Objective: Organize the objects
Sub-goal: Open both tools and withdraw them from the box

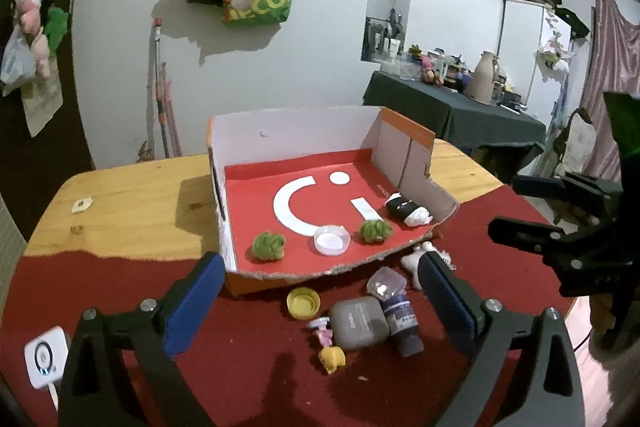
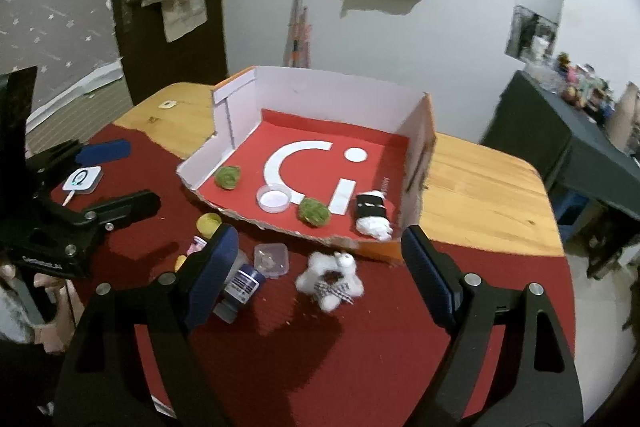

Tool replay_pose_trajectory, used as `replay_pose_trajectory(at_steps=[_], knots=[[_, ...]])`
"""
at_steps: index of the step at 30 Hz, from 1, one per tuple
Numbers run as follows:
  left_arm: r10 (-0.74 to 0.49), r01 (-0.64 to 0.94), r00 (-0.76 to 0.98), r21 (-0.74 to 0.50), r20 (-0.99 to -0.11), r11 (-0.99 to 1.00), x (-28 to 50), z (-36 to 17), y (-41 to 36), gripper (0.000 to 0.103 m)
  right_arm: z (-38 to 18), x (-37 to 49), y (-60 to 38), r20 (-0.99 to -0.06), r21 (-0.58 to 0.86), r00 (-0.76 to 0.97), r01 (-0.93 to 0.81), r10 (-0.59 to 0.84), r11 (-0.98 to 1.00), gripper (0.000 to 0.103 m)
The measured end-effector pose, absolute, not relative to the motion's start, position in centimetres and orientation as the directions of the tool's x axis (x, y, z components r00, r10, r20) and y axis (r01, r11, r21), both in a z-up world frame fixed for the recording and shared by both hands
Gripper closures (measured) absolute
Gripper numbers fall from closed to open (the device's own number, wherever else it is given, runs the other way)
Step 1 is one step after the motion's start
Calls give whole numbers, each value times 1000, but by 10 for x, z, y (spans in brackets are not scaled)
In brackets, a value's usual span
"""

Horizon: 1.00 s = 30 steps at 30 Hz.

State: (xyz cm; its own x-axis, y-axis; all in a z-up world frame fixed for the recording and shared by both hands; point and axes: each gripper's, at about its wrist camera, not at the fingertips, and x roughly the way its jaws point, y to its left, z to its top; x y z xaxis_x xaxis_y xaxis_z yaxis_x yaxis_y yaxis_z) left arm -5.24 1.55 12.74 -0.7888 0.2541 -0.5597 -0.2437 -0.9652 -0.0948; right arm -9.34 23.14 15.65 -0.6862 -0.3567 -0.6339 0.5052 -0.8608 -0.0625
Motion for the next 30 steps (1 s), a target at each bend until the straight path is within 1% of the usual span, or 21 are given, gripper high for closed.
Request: replay_pose_trajectory(at_steps=[3, 6, 8, 17, 22, 26, 30], knots=[[247, -220, -787, -117, -566, -968, -46, 119, 13, 4, 148, -84, 236, -612, -57, -710, 480, -349, -876, 19], [232, -197, -785, -124, -575, -972, -40, 109, 14, 4, 138, -78, 245, -605, -9, -714, 449, -352, -894, 16], [231, -190, -774, -132, -589, -973, -36, 100, 15, 4, 131, -75, 249, -603, 9, -717, 431, -349, -902, 16], [192, -144, -703, -128, -685, -981, -38, 55, 17, 4, 94, -73, 252, -638, -1, -712, 381, -293, -924, 16], [189, -128, -663, -139, -725, -982, -44, 36, 15, 4, 76, -79, 250, -669, 44, -678, 375, -306, -926, 16], [194, -121, -639, -153, -744, -981, -49, 30, 13, 4, 69, -82, 248, -682, 37, -669, 371, -295, -928, 16], [181, -113, -634, -141, -752, -983, -53, 28, 12, 4, 68, -85, 248, -688, 46, -661, 370, -298, -928, 16]])
